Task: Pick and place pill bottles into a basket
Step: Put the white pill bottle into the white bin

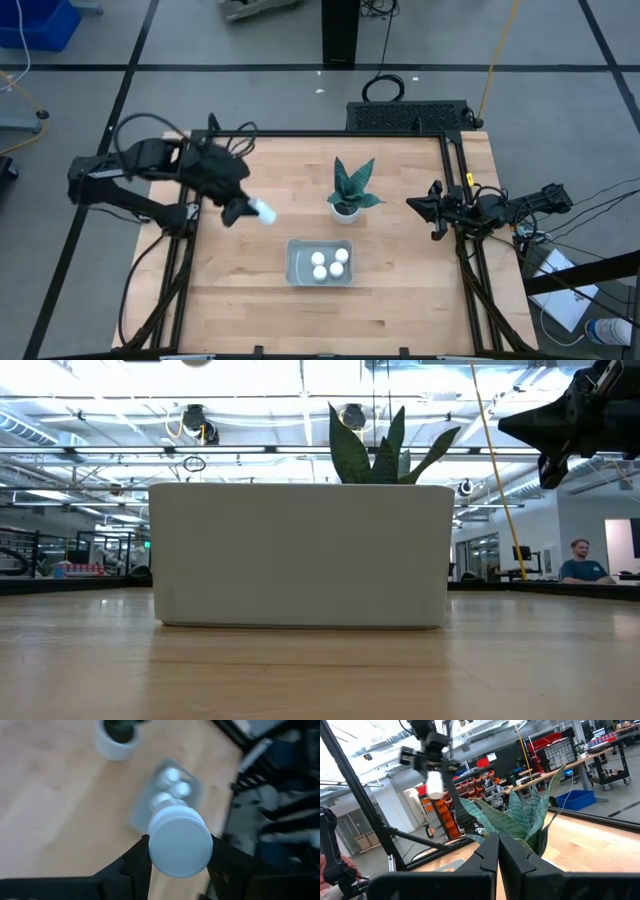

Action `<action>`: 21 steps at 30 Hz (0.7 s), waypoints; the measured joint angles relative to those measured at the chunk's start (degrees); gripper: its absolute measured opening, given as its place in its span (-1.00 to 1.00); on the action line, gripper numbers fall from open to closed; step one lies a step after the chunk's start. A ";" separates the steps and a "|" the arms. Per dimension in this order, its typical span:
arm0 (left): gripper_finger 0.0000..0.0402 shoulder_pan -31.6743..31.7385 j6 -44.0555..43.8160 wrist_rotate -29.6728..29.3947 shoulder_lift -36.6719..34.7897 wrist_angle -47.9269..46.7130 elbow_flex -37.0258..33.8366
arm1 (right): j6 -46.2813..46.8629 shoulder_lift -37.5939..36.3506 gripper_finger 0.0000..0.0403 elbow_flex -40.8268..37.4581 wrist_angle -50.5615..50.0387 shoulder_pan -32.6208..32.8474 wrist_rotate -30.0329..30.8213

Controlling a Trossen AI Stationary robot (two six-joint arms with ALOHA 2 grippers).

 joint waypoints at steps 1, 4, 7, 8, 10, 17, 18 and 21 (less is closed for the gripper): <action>-0.17 -2.07 -1.36 -0.02 -0.16 0.84 0.00 | 0.00 0.00 -0.98 0.00 0.00 0.00 0.00; -0.16 -8.17 -5.12 0.04 -0.12 4.39 0.00 | 0.00 -0.01 -0.98 0.00 0.00 0.00 0.00; -0.18 -13.03 -6.73 -0.10 0.66 10.08 0.02 | 0.00 0.00 -0.98 0.00 0.01 0.00 0.00; -0.18 -14.13 -6.73 -0.20 1.16 11.48 0.02 | 0.00 0.00 -0.98 0.00 -0.02 0.00 0.00; -0.18 -15.61 -6.96 -0.77 2.67 12.88 0.02 | 0.00 0.00 -0.98 0.00 0.00 0.00 0.00; -0.18 -17.78 -2.65 -1.00 10.88 13.25 0.02 | 0.00 0.00 -0.98 0.00 0.00 0.00 0.00; -0.18 -17.95 -1.18 -1.14 12.47 13.17 0.02 | 0.00 0.00 -0.98 0.00 -0.02 0.00 0.00; -0.18 -17.94 2.72 -2.42 17.15 12.27 0.02 | 0.00 0.00 -0.98 0.00 0.00 0.00 0.00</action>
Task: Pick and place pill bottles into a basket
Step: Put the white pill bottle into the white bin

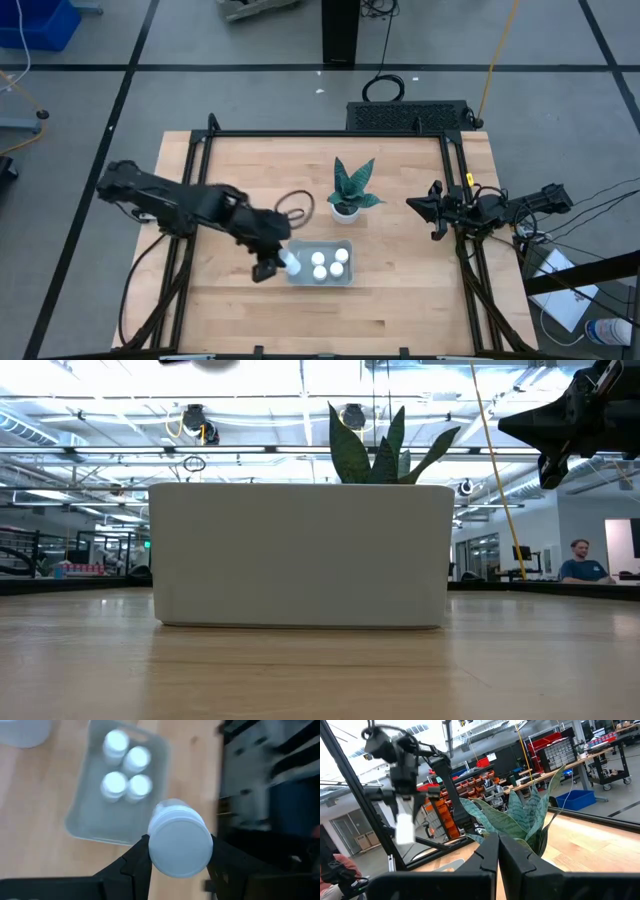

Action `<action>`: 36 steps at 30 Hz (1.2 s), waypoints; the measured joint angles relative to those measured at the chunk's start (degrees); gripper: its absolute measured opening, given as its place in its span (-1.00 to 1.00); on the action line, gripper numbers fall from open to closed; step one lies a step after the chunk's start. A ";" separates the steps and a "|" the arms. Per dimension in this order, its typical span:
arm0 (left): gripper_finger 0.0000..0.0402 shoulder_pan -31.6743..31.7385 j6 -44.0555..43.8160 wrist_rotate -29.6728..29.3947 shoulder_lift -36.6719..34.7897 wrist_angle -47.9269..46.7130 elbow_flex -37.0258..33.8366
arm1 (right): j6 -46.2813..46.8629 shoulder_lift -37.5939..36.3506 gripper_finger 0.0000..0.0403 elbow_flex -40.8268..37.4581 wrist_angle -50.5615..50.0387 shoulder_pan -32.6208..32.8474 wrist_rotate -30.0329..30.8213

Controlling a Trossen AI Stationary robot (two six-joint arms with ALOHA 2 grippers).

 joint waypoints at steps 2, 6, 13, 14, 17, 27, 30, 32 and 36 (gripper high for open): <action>-0.18 0.05 2.79 -2.00 2.73 -0.90 0.00 | 0.00 0.00 -0.98 0.01 -0.02 0.00 0.00; -0.18 0.18 6.54 -4.84 7.25 -2.43 0.00 | 0.00 0.00 -0.98 0.01 -0.01 -0.01 0.00; -0.18 0.42 10.92 -9.27 12.50 -2.77 0.00 | 0.00 0.00 -0.98 0.02 -0.02 0.00 0.00; -0.18 0.42 10.95 -10.50 13.13 -2.85 0.00 | 0.00 0.00 -0.98 0.02 -0.02 0.00 0.00; -0.18 0.94 10.81 -11.63 15.11 -2.94 0.00 | -0.01 0.00 -0.98 0.02 -0.02 -0.01 0.00; -0.18 1.14 9.91 -10.87 20.17 -1.70 -0.04 | 0.00 0.00 -0.98 0.02 -0.02 0.00 0.00; -0.18 1.22 9.67 -11.24 21.18 -1.42 -0.04 | 0.00 -0.01 -0.98 0.02 -0.01 -0.01 0.00; -0.18 1.46 9.09 -11.11 22.20 -1.93 -0.04 | 0.00 -0.02 -0.98 0.02 0.02 -0.01 0.01; -0.14 1.45 9.49 -10.97 23.32 -1.59 -0.09 | 0.00 -0.02 -0.98 0.02 0.00 0.00 0.00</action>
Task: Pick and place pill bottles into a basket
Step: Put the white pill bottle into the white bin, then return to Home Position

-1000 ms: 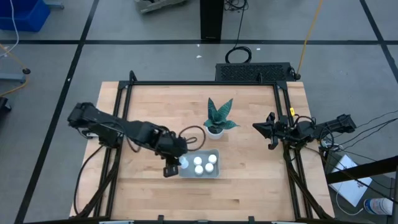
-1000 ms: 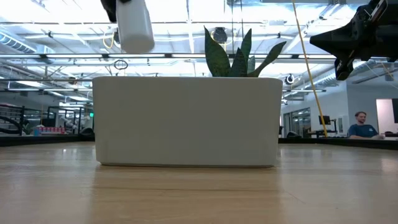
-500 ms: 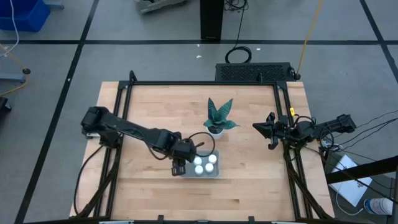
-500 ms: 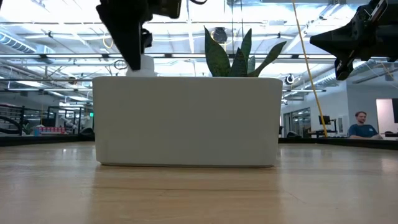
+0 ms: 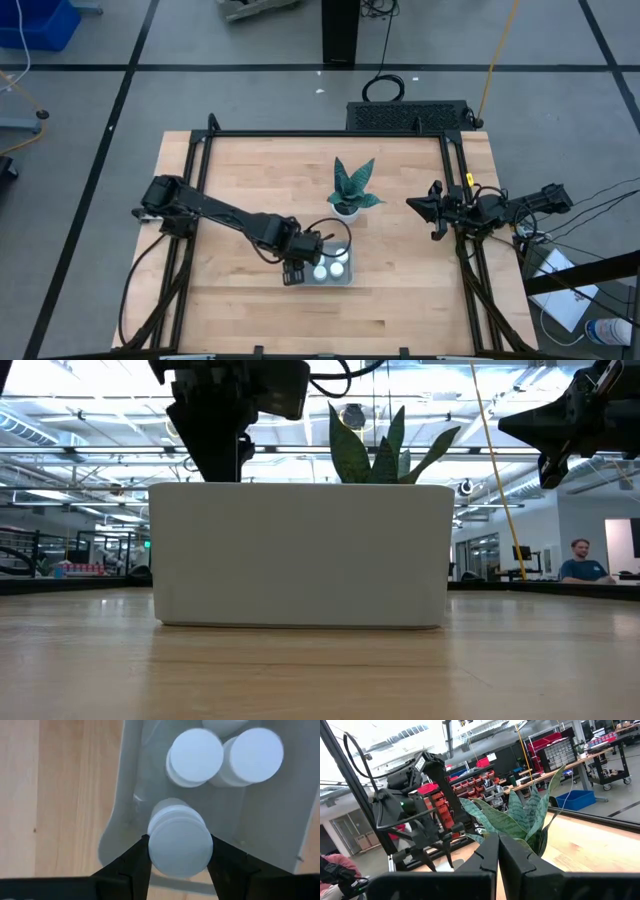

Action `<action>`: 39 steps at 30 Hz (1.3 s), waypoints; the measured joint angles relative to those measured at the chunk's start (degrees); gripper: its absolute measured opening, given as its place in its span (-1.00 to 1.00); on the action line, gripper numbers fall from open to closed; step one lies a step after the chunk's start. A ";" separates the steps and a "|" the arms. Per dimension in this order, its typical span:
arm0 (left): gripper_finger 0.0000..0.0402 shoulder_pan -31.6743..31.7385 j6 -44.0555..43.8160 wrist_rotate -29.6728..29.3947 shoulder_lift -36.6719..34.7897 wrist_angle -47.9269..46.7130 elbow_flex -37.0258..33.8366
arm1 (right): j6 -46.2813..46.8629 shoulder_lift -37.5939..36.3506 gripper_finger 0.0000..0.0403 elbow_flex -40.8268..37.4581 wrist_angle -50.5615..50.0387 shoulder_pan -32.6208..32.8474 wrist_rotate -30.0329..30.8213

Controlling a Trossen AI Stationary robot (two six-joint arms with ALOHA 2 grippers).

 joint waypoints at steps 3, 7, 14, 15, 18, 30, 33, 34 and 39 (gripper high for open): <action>-0.13 0.15 0.06 1.08 1.07 0.77 0.02 | 0.00 0.00 -0.98 0.00 -0.01 0.00 0.00; -0.19 0.33 0.03 1.69 2.49 0.88 0.00 | 0.00 0.00 -0.98 0.00 0.04 0.00 0.02; -0.04 0.37 0.19 2.98 3.35 1.20 0.00 | 0.00 0.00 -0.98 0.00 0.00 0.00 0.00; 0.02 0.36 0.19 2.68 3.35 1.31 0.00 | -0.02 0.00 -0.98 0.00 0.00 0.00 0.00; 0.14 0.42 0.16 2.57 3.37 1.14 0.00 | 0.00 0.00 -0.98 0.00 0.00 0.00 0.00; 0.34 1.34 0.63 6.93 0.74 -1.34 0.00 | 0.00 0.00 -0.98 0.00 -0.02 0.00 0.00; 0.33 1.97 0.39 8.69 -2.38 -2.53 0.00 | 0.00 0.02 -0.98 0.00 0.00 0.00 0.00; 0.30 2.15 0.38 8.53 -3.73 -2.78 0.00 | 0.00 0.01 -0.98 0.00 0.04 0.00 0.01; -0.06 2.92 3.31 3.35 -12.30 -3.79 0.00 | 0.00 0.02 -0.98 0.00 0.00 -0.02 0.02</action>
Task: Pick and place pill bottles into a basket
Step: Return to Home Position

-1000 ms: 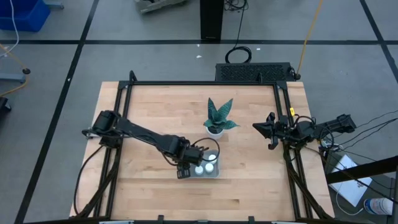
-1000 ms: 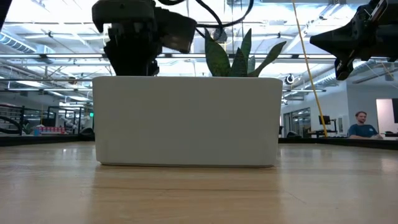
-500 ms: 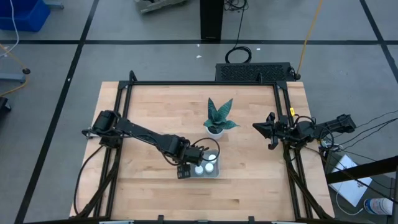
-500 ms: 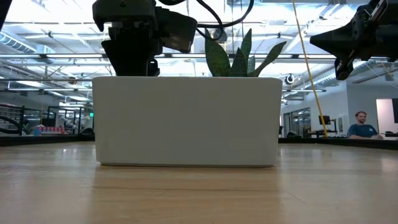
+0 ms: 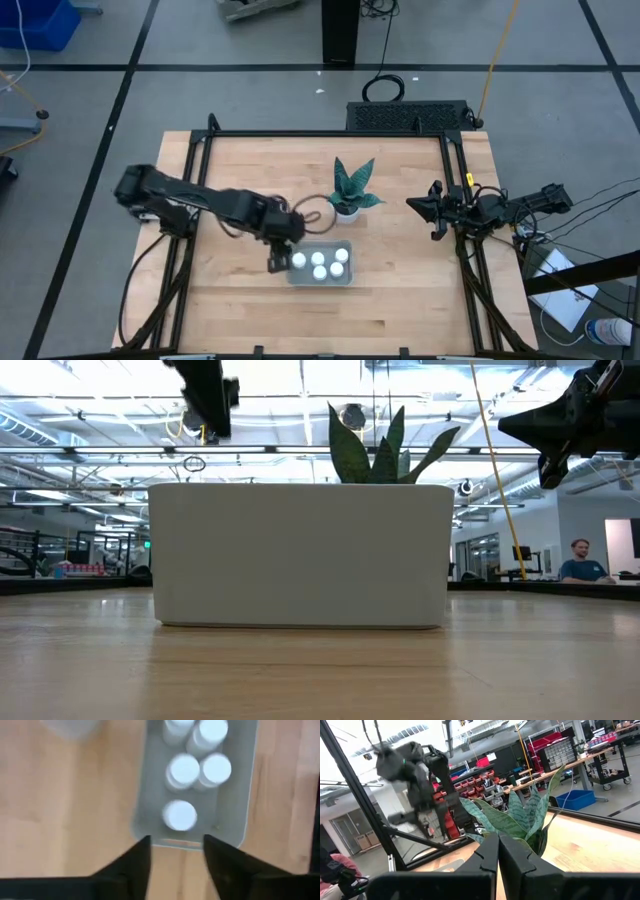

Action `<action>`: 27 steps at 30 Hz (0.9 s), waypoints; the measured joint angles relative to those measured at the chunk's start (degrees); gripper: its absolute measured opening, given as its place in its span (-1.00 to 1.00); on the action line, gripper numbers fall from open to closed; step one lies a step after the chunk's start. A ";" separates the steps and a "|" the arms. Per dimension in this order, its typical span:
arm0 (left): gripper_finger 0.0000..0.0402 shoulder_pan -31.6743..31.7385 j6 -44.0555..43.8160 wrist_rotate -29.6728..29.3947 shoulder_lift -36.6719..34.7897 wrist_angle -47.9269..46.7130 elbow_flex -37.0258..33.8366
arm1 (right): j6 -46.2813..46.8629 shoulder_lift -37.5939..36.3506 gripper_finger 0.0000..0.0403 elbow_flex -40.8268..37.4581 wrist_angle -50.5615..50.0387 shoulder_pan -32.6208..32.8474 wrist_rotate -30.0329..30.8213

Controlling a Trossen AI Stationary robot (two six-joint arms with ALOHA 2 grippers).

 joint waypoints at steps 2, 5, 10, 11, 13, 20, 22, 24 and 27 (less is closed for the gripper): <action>-0.32 0.10 2.73 -2.87 -3.29 -0.22 0.00 | 0.00 -0.02 -0.98 0.00 0.06 0.02 0.00; -0.80 0.10 4.25 -6.48 -9.00 2.38 -1.74 | 0.00 0.00 -0.98 0.00 -0.01 0.01 -0.02; -0.93 -0.15 9.22 -4.23 -23.60 18.78 -15.72 | 0.00 0.00 -0.98 0.00 -0.02 0.00 0.00; -0.95 -0.41 11.03 -3.96 -26.99 21.77 -19.13 | 0.00 0.00 -0.98 0.00 -0.02 0.02 -0.02; -0.98 -0.58 11.84 -4.01 -33.81 26.87 -26.40 | 0.00 -0.01 -0.98 0.00 0.01 0.02 -0.01; -0.92 1.51 5.42 -8.97 -55.24 31.86 -45.98 | 0.00 0.00 -0.98 0.00 0.00 0.01 -0.01; -0.96 1.92 5.23 -8.45 -61.06 33.08 -49.19 | 0.00 0.00 -0.98 0.00 0.00 0.02 -0.02; -0.98 2.26 4.73 -8.54 -66.60 33.80 -52.33 | 0.00 0.00 -0.98 0.00 -0.02 0.02 -0.02; -0.94 3.13 2.18 -10.97 -74.43 34.21 -57.25 | 0.00 0.00 -0.98 0.00 0.00 0.02 -0.02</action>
